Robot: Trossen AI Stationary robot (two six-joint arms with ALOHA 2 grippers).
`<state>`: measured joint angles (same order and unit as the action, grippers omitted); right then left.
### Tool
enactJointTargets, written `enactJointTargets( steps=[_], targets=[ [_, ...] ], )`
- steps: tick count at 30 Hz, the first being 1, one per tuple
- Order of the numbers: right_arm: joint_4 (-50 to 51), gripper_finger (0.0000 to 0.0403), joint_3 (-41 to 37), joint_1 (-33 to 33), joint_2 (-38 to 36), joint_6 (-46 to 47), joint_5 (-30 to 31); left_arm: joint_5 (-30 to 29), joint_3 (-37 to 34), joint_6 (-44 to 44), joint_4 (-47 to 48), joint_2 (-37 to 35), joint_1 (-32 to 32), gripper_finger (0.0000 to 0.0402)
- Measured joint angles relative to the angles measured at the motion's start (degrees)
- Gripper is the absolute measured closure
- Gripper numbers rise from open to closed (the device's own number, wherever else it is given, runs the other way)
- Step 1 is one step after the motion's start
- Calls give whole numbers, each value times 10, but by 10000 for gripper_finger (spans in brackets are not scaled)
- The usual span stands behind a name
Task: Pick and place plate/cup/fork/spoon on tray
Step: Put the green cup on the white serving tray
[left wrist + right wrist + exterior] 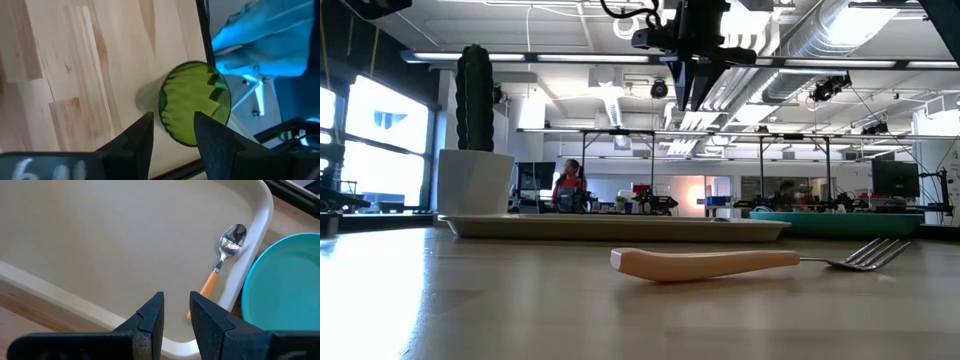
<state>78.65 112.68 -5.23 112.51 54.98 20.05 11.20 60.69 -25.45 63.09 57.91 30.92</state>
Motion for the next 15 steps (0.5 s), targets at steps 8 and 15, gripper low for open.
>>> enactJointTargets(
  steps=[8, 15],
  targets=[
    [0, 318, 0, 0, 0, -25, 0, -12, 0, -5, 0, 60, 23, 273],
    [0, 318, 0, 0, 0, -26, 0, -34, 0, -14, 1, 97, 26, 273]
  ],
)
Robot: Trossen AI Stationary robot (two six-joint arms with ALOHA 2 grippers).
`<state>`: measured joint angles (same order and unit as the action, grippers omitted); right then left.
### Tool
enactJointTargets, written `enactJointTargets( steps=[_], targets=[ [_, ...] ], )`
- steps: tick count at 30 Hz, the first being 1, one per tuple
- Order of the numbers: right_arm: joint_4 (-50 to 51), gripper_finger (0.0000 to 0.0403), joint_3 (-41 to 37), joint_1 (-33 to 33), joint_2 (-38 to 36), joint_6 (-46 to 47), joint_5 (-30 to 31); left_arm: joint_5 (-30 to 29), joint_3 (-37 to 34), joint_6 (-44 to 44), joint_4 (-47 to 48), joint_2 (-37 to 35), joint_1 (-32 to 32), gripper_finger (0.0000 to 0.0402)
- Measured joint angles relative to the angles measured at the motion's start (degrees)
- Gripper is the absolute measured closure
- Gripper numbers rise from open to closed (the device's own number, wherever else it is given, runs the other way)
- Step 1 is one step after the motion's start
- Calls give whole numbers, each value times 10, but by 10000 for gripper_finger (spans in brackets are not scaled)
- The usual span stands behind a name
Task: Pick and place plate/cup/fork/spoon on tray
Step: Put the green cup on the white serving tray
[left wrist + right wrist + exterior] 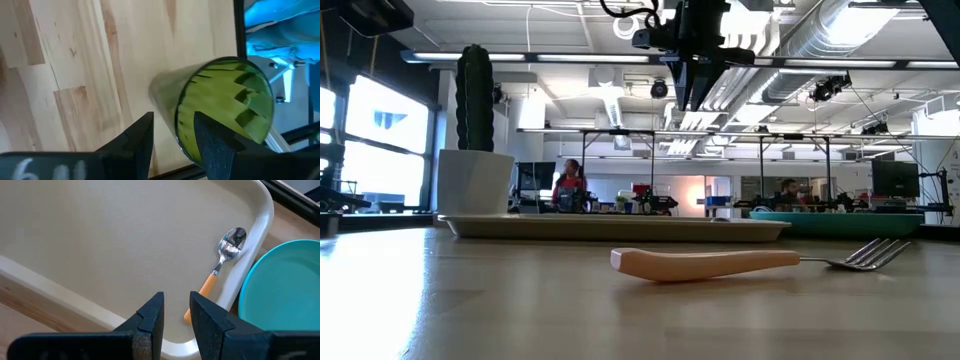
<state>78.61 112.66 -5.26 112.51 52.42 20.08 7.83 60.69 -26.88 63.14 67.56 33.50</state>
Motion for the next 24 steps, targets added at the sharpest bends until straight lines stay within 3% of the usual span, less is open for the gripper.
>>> enactJointTargets(
  steps=[16, 20, 24],
  targets=[
    [0, 318, 0, 0, 0, -5, 0, -34, 0, -16, 0, 51, 7, 275],
    [0, 318, 0, 0, 0, -4, 0, -36, 0, -21, 0, 48, 7, 305],
    [0, 318, 0, 0, 0, -5, 0, -37, 0, -20, 0, 48, 7, 365]
  ],
)
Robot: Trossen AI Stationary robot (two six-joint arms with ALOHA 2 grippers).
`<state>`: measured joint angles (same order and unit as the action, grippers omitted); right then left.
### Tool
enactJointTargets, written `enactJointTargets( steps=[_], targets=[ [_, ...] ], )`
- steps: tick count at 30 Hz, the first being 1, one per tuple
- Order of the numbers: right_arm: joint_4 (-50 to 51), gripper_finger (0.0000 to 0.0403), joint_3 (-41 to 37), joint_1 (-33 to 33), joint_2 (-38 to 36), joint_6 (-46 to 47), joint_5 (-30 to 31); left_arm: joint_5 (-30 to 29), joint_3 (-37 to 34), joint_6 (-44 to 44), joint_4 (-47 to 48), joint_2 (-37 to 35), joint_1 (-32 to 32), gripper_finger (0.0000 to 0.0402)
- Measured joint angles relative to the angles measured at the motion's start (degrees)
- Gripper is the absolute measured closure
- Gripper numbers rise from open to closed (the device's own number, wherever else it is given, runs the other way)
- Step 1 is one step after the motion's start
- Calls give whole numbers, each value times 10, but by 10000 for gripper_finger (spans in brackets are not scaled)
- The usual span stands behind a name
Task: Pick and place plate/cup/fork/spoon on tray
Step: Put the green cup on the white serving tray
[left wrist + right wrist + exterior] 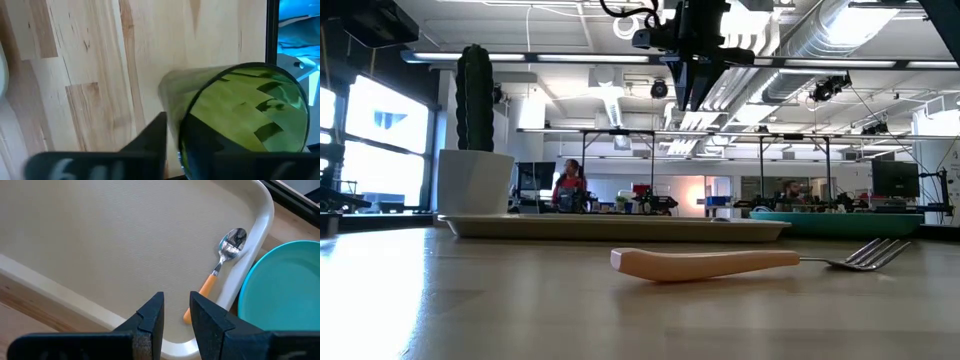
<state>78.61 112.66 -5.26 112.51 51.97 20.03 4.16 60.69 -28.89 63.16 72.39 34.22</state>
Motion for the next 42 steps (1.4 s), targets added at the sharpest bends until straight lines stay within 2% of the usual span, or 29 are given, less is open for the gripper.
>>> enactJointTargets(
  steps=[3, 12, 18, 24, 29, 34, 42],
  targets=[
    [0, 318, 0, 0, 0, 0, 0, -11, 0, 0, 0, 0, 0, 394],
    [0, 318, 0, 0, 0, 0, 0, -29, 0, 10, 1, -4, -4, 396],
    [1, 318, 2, 0, 0, 0, -1, -52, 19, 36, 1, -21, -34, 398],
    [0, 318, 40, 0, 0, 0, 5, -67, 39, 89, 6, -38, -102, 398],
    [0, 318, 94, 0, 0, -18, 17, -136, 64, 145, 7, -46, -158, 398],
    [1, 318, 150, 0, -1, -21, 65, -205, 101, 209, 22, -46, -218, 398],
    [12, 318, 200, 0, -1, -12, 119, -240, 134, 293, 31, -46, -350, 398]
  ],
)
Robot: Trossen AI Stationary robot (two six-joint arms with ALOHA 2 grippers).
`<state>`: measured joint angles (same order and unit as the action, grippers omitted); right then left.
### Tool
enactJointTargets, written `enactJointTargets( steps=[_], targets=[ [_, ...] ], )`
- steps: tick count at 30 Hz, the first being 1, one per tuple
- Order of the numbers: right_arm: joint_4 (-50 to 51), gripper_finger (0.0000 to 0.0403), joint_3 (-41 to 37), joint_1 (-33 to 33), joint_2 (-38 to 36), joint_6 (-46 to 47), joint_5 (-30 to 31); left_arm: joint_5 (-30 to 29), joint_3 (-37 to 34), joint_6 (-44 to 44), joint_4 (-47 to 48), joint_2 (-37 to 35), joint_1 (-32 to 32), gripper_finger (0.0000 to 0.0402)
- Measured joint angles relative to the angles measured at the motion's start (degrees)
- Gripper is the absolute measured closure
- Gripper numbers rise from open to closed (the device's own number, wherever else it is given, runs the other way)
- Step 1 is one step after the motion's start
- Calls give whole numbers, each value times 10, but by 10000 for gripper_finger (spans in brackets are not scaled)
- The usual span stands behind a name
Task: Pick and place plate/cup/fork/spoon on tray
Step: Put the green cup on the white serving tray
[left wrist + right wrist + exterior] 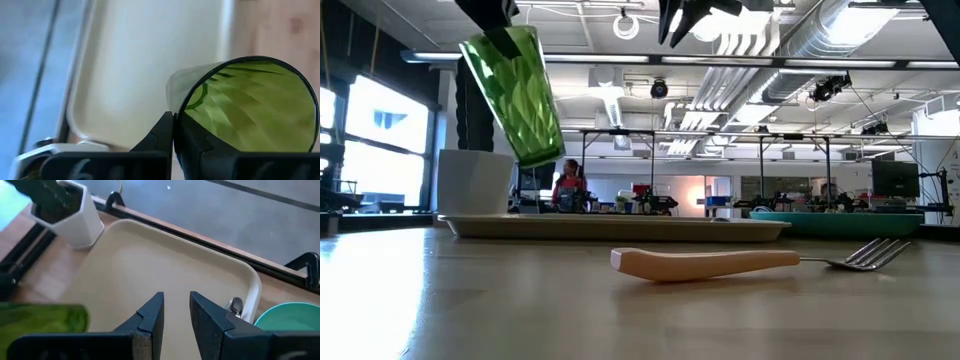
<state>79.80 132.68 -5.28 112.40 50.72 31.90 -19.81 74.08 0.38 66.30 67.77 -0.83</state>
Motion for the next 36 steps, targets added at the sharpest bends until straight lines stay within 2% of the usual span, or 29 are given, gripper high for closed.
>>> enactJointTargets(
  steps=[11, 19, 26, 33, 36],
  targets=[
    [19, 318, 4, -19, 1, 4, -6, -2, 3, 130, -58, 9, -208, 398],
    [25, 318, 4, -35, 1, 0, -8, 44, 3, 213, -106, 68, -330, 398],
    [27, 318, 4, -57, 1, -23, -28, 86, 16, 239, -98, 126, -383, 398],
    [27, 318, 4, -74, 1, -51, -54, 90, 122, 239, -51, 187, -405, 398],
    [27, 318, 4, -78, 1, -62, -54, 110, 176, 239, -16, 221, -412, 398]
  ],
)
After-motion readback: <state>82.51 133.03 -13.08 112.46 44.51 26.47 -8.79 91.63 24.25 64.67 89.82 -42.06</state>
